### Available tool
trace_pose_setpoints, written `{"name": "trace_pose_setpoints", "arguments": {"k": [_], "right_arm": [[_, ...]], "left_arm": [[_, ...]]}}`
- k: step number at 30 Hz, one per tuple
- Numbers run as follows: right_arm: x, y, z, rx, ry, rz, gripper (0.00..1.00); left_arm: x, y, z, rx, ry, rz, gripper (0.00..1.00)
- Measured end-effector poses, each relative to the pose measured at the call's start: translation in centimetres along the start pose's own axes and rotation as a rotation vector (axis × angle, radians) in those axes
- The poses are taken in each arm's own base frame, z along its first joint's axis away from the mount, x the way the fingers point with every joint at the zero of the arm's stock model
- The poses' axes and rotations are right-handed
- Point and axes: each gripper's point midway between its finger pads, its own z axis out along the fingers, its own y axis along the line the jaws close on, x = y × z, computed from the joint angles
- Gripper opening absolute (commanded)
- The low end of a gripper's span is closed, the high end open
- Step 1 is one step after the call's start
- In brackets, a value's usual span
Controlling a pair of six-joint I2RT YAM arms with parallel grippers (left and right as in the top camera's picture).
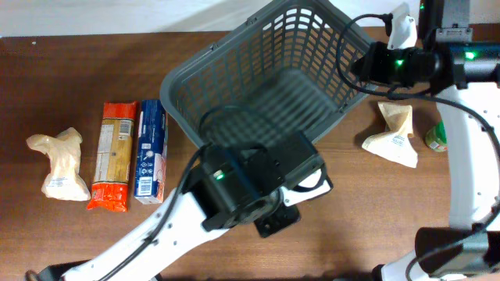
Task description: Pack container
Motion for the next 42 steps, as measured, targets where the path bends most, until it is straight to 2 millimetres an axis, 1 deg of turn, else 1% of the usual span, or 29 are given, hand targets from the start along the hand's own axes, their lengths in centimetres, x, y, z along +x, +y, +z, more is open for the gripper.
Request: {"name": "trace_pose_setpoints", "arguments": {"k": [3,4,8,11,12,16,18,20,22,23,26,29,31,32,33,35,36,37,38,39,40,42], "right_arm": [[0.1,-0.4,0.9,0.004,0.021,0.010,0.04],[0.2,-0.5,1.1,0.005,0.027,0.014,0.04],[0.5,-0.7,1.5,0.007,0.046,0.022,0.04],[1.3,-1.1,1.4,0.027,0.079,0.036,0.04],[1.5,-1.2,1.4,0.033,0.085,0.040,0.04],[3.2,-2.5,1.0,0.111,0.148,0.066,0.04],[4.3,-3.3,0.7,0.158,0.190,0.064,0.04],[4.8,-3.6,0.6,0.175,0.209,0.059,0.04],[5.3,-3.9,0.4,0.193,0.229,0.049,0.04],[5.6,-3.9,0.3,0.197,0.243,0.034,0.04],[5.9,-3.9,0.3,0.202,0.259,0.011,0.04],[6.3,-3.2,0.6,0.198,0.272,-0.020,0.04],[6.6,-2.5,0.8,0.191,0.281,-0.040,0.04],[6.6,-2.4,0.8,0.189,0.281,-0.045,0.04],[6.6,-2.2,0.8,0.187,0.280,-0.050,0.04],[5.8,-1.8,0.2,0.183,0.250,-0.061,0.04],[5.2,-1.5,-0.2,0.182,0.227,-0.069,0.04],[3.0,-0.4,-2.0,0.175,0.132,-0.103,0.04],[2.0,0.2,-3.4,0.180,0.078,-0.122,0.04],[0.2,1.2,-6.0,0.186,-0.023,-0.149,0.04],[-0.4,1.5,-7.2,0.189,-0.066,-0.160,0.04],[-1.9,2.0,-12.0,0.213,-0.210,-0.173,0.04]], "left_arm": [[-1.0,0.6,1.6,-0.021,-0.005,-0.002,0.02],[-0.9,0.7,2.0,-0.027,0.001,-0.002,0.02],[0.4,1.5,5.1,-0.062,0.071,-0.004,0.02],[1.1,2.1,6.8,-0.089,0.102,-0.008,0.02],[1.1,2.3,6.9,-0.096,0.103,-0.010,0.02],[0.6,3.9,7.0,-0.137,0.077,-0.040,0.02],[0.8,5.4,6.9,-0.157,0.072,-0.077,0.02],[1.0,6.5,6.8,-0.169,0.071,-0.109,0.02],[1.6,9.2,6.5,-0.205,0.068,-0.181,0.02],[2.0,10.3,6.4,-0.219,0.069,-0.210,0.02],[2.7,12.4,6.1,-0.242,0.066,-0.273,0.02],[3.5,14.5,5.7,-0.270,0.059,-0.333,0.02],[4.1,15.4,5.5,-0.281,0.062,-0.363,0.02],[4.2,15.5,5.5,-0.279,0.065,-0.366,0.02],[4.6,15.0,5.4,-0.260,0.081,-0.370,0.02],[5.0,14.3,4.7,-0.240,0.079,-0.383,0.04],[5.1,14.0,3.9,-0.234,0.073,-0.394,0.09],[4.6,13.7,1.7,-0.244,0.013,-0.408,0.13],[4.2,13.7,-0.2,-0.259,-0.046,-0.421,0.20],[4.1,13.8,-2.8,-0.284,-0.117,-0.434,0.29],[4.1,13.8,-4.6,-0.304,-0.174,-0.448,0.36],[5.3,14.3,-9.4,-0.379,-0.301,-0.500,0.47]]}}
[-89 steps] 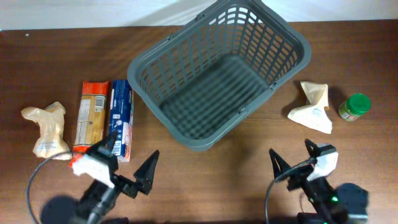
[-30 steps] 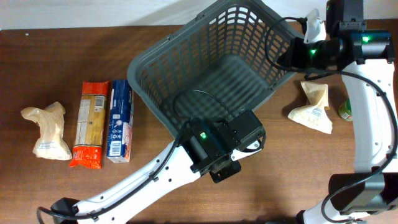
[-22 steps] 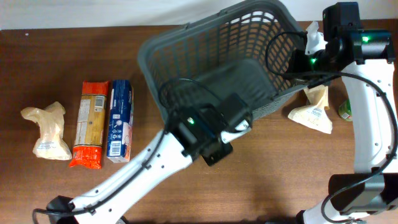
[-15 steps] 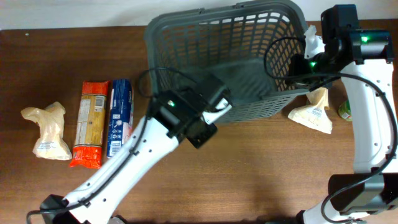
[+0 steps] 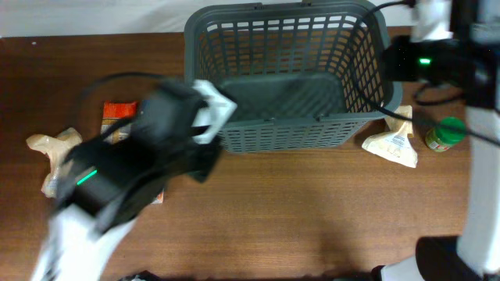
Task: Pack container
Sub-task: 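Move the left gripper to the blue box and grasp it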
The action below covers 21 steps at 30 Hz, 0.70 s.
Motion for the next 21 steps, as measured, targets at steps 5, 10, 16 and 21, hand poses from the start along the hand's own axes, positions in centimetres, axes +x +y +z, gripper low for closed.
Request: {"name": "trace_pose_setpoints", "arguments": {"k": [5,10,16,21], "right_arm": [[-0.2,-6.5,-0.6,0.136,-0.009,0.119,0.04],[3.3,-12.8,7.6,0.197,0.227,0.253,0.04],[5.2,-12.2,12.9,0.082,0.352,0.335,0.04],[5.4,-9.9,14.7,-0.020,0.380,0.342,0.04]], "left_arm": [[2.2,6.4,-5.3,-0.196,-0.091,-0.181,0.57],[4.2,10.2,-4.6,-0.270,-0.009,-0.324,0.65],[4.5,10.5,-4.3,-0.262,0.006,-0.351,0.70],[4.6,10.5,-3.8,-0.253,0.028,-0.353,0.73]]}}
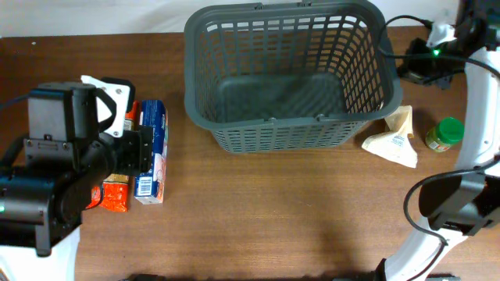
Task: Pack container
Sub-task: 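Move the left gripper to the blue box and grasp it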
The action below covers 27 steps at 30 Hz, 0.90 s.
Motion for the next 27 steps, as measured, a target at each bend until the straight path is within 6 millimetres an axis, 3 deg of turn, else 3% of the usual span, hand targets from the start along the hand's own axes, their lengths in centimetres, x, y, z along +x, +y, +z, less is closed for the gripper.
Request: {"name": "trace_pose_setpoints", "arguments": {"k": [4,6,9,13,15,17,19,21,23,25,26,27], "right_arm": [[0.5,2.0,0.5,-0.027,0.016,-0.036,0.04],[0.9,2.9,0.8,-0.034,0.025,-0.056,0.04],[1.5,4.7,1.3,-0.053,0.041,-0.094,0.04],[1.8,4.8,1.4,-0.048,0.050,-0.094,0.04],[1.8,3.0,1.0,-0.017,0.060,-0.050,0.04],[1.4,0.0,-0.6,0.012,0.039,0.024,0.04],[0.8,-3.4,-3.5,0.043,-0.025,0.101,0.04],[0.6,-7.4,-9.1,0.084,-0.162,0.197,0.04],[1.6,-10.1,-14.2,0.128,-0.282,0.282,0.35],[2.6,-11.4,-17.1,0.149,-0.351,0.343,0.72],[3.6,-12.7,-19.4,0.176,-0.405,0.397,0.99],[4.0,-13.2,-20.1,0.187,-0.423,0.415,0.99]], "left_arm": [[0.0,0.0,0.5,0.001,0.015,0.001,0.74],[0.0,0.0,0.6,0.001,0.019,0.001,0.81],[-0.1,0.0,0.9,0.000,0.027,-0.001,0.82],[0.0,1.3,1.1,-0.038,0.036,-0.048,0.99],[0.4,3.8,1.0,-0.096,0.042,-0.152,1.00],[0.8,6.3,1.1,-0.132,0.046,-0.249,1.00],[1.0,8.5,2.0,-0.160,0.066,-0.317,1.00],[1.1,9.4,3.7,-0.157,0.117,-0.322,0.99],[1.5,9.7,7.4,-0.123,0.225,-0.308,1.00],[2.2,9.9,10.4,-0.097,0.319,-0.305,1.00],[2.9,9.9,12.8,-0.067,0.393,-0.289,1.00],[3.3,9.9,13.9,-0.051,0.430,-0.281,1.00]]}}
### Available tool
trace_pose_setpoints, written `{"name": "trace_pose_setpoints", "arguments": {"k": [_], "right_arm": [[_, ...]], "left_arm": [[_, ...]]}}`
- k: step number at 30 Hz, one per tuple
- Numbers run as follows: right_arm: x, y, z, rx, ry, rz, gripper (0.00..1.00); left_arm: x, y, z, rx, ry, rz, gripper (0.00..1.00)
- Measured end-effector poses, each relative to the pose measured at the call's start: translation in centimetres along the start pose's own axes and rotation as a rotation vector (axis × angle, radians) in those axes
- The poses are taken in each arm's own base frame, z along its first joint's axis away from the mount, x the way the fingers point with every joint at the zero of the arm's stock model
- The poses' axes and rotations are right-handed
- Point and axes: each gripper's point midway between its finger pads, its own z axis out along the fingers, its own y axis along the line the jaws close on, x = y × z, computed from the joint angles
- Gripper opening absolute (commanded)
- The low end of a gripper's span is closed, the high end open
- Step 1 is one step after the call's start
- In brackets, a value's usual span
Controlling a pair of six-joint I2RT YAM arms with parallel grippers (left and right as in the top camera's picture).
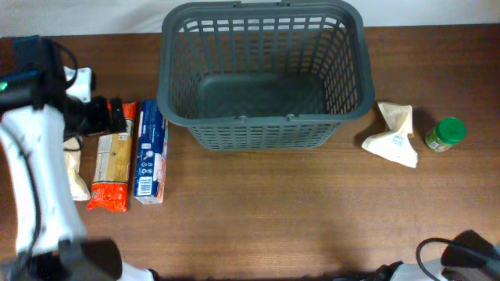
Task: Pack container
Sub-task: 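Move the left gripper to the blue box and grasp it, then lift the blue box with the left gripper and lower it into the basket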
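The empty grey basket [176,108] stands at the back middle of the table. Left of it lie a blue box [150,152], an orange pasta pack [112,173] and a beige bag [76,181], which my left arm partly hides. My left gripper [109,117] is at the far end of the pasta pack; its fingers are too dark to read. A beige pouch [394,139] and a green-lidded jar [447,133] lie right of the basket. My right gripper is out of view.
Bare brown table runs across the front. Only a dark piece of the right arm's base [469,251] shows at the bottom right corner. A white wall edge lines the back.
The right arm has left the basket's right rim and gone out of view. The basket now sits a little further left. My left arm is further left, with its gripper by the pasta pack's top.
The basket stood skewed, with the right gripper at its far right corner and my left arm in front of it. Then the basket was square and my left arm was on the left. Then that arm was over the packs, and now its gripper is by the pasta pack.
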Motion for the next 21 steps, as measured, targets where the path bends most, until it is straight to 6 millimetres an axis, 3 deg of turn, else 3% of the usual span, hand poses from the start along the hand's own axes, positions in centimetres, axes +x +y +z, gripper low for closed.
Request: {"name": "trace_pose_setpoints", "arguments": {"k": [1,3,7,16,21], "right_arm": [[-0.2,-1.2,-0.9,0.020,-0.020,0.036,0.99],[-0.5,-2.3,-0.7,0.036,-0.018,0.064,0.99],[-0.7,-3.0,-0.4,0.046,-0.012,0.081,0.99],[-0.7,-3.1,-0.3,0.046,-0.011,0.086,0.99],[-0.7,-3.1,-0.3,0.046,-0.011,0.088,0.99]], "left_arm": [[-0.1,-0.1,2.0,0.014,0.061,0.024,1.00],[0.3,-0.4,6.4,0.054,0.203,0.096,1.00],[0.2,-1.2,9.1,0.075,0.261,0.179,1.00],[1.0,-5.8,16.6,0.042,0.436,0.388,1.00],[2.1,-5.6,21.1,0.024,0.531,0.357,0.91]]}}
